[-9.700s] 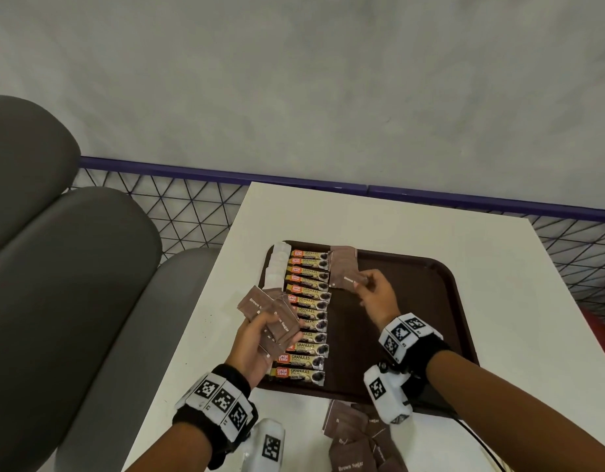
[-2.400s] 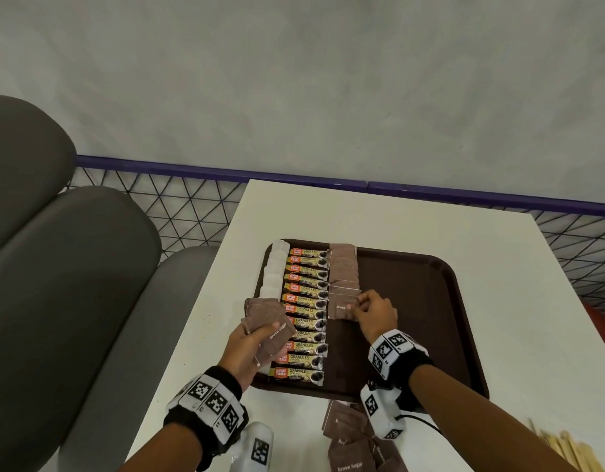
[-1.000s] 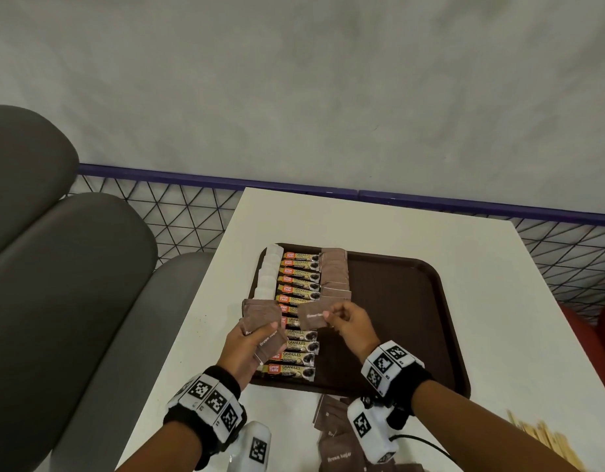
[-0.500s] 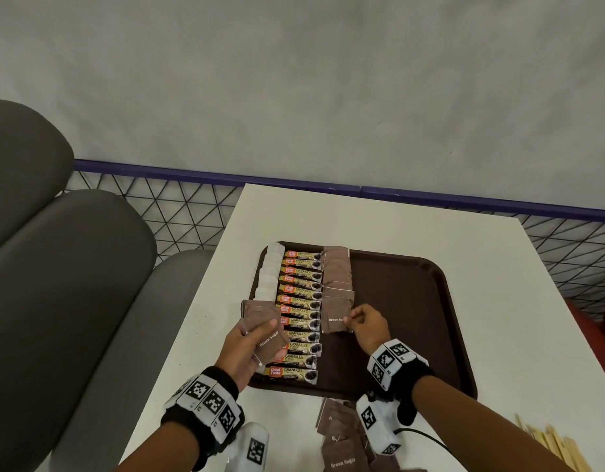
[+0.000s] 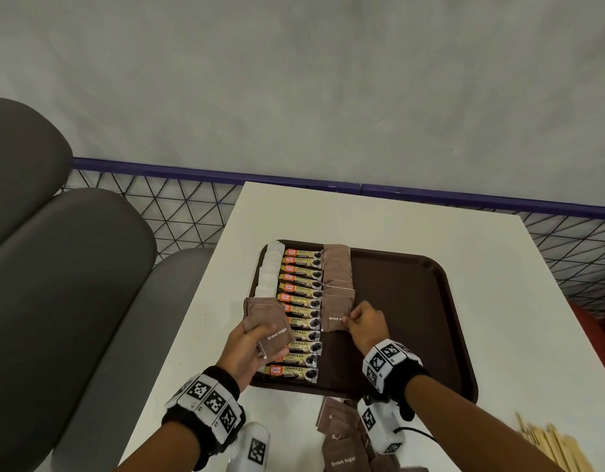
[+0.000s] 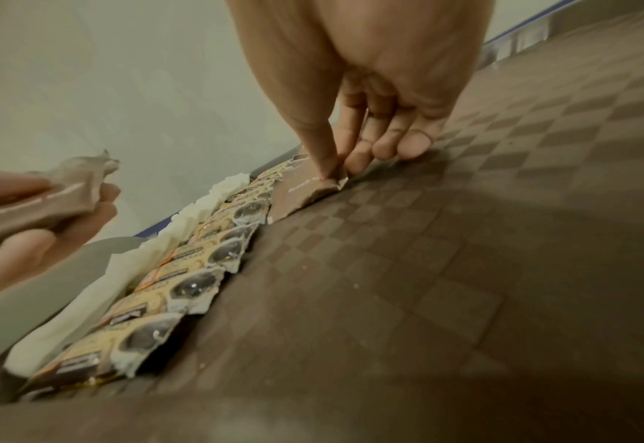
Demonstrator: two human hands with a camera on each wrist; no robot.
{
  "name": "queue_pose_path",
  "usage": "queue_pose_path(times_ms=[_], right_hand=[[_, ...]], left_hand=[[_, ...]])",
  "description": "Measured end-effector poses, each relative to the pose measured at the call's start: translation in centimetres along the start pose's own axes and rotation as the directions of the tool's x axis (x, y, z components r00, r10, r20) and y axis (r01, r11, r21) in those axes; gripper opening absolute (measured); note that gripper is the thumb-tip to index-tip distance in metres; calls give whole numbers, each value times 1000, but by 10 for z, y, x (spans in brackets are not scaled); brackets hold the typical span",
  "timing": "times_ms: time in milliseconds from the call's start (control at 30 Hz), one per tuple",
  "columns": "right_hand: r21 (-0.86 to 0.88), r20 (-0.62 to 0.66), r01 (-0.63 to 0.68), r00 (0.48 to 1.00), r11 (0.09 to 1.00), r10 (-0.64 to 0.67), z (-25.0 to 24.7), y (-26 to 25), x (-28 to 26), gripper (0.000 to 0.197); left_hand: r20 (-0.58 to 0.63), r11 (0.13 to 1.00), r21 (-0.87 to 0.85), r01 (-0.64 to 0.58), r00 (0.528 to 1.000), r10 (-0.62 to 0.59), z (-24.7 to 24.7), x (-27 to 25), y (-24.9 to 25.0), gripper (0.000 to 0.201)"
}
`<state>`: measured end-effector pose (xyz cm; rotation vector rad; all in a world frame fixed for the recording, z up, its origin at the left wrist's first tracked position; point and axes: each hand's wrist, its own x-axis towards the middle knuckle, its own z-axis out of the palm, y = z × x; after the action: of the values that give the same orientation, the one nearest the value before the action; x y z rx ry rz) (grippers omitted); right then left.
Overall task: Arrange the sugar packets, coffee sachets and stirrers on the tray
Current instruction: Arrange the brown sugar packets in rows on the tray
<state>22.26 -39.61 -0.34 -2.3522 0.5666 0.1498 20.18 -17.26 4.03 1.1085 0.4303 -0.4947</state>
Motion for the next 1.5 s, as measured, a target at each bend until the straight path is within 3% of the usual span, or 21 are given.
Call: queue_pose_path(times_ms=[267,433,600,733,800,1000,1167,1400,1500], right_hand=[[-14,-29,37,999,999,-37,-2,-3,-2,18],[11,-49,151,987,988,-151,-5,-12,-14,24],[330,85,278,943,902,-322,6,-33,-36,10],[524,300,215,859,824,-415,12,-48,-56,9],[588,334,181,834,789,-440,16,-48,-60,8],[613,311,46,904,789,-294,10,-32,-56,9],[558,149,-16,986,830,-81,-1,-4,-33,19],[354,115,-39,993,934,-2,1,16,-16,14],[207,87,-78,994,975,61,6,20,-9,26]], left_hand=[[-55,993,96,-72,996,77,4,-7,2,25],[-44,991,80,-106,993,110,4,-13,3,26],[-30,989,90,-117,992,120,6,-14,-1,26],[13,984,124,-129,992,129,10,-17,-5,20],[28,988,99,-119,993,117,11,-18,-5,17],[13,998,32,-59,998,59,8,-15,-9,19],[-12,999,-5,-45,999,45,2,-12,-9,25],[-21,1000,-25,-18,1000,18,0,-8,-8,26],[-17,999,-49,6,1000,-7,0,-6,-8,30]])
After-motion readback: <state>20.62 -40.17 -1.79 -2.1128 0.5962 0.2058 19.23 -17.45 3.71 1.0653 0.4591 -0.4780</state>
